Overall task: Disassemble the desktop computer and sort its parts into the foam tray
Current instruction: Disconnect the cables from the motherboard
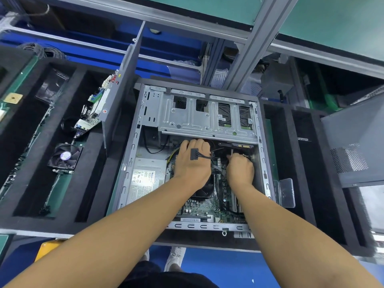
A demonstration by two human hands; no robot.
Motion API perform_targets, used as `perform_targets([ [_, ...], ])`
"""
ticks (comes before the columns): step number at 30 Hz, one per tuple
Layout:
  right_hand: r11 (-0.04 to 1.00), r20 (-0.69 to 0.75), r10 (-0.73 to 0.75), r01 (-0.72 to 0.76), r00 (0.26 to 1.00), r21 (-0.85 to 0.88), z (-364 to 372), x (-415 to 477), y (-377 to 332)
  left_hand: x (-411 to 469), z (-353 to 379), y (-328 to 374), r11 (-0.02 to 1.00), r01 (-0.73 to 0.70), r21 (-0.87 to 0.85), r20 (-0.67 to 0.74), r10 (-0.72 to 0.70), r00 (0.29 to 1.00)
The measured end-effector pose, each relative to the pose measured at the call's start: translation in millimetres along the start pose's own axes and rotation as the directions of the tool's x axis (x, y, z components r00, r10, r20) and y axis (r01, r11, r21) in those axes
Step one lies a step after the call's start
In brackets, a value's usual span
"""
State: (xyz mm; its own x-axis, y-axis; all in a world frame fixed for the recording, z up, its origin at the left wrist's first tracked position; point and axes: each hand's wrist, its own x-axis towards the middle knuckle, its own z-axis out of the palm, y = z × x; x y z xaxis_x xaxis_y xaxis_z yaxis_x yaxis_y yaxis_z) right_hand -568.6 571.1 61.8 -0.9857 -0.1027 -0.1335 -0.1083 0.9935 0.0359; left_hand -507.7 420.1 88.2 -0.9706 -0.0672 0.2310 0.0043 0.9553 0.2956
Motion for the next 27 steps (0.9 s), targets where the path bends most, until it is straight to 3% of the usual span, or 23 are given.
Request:
perform_targets([
  [4, 1.0, 0.004, 0.011, -0.011, 1.0, 0.0, -1.0, -1.0, 0.0, 0.2, 0.2, 0.7, 1.0, 0.014, 0.013, 0.004, -0.014, 1.0],
  [11, 0.975, 0.04, -0.132, 0.137, 0.99, -0.173, -8.1, -5.1, -2.0, 0.3, -4.3, 1.5, 0.999, 0.033, -0.004, -0.013, -0.033, 0.999],
  [23, 0.997, 0.008, 0.052, -0.051, 0.999, -0.051, 0.1, -9.5, 1.8, 4.3, -17.7, 8.8, 0.999, 0.031, 0.013, -0.08, -0.03, 0.996],
  [25, 0.997, 0.001, 0.029, -0.029, 1.0, -0.067, -0.4, -9.9, 1.9, 2.5, -11.9, 9.0, 0.995, 0.096, -0.015, 0.081, -0.095, 0.992],
  [27, 0.996, -0.001, -0.021, 0.021, 1.0, -0.087, -3.0, -10.5, 1.1, 2.6, -3.0, 4.2, 0.959, 0.224, -0.175, 0.208, -0.187, 0.96],
])
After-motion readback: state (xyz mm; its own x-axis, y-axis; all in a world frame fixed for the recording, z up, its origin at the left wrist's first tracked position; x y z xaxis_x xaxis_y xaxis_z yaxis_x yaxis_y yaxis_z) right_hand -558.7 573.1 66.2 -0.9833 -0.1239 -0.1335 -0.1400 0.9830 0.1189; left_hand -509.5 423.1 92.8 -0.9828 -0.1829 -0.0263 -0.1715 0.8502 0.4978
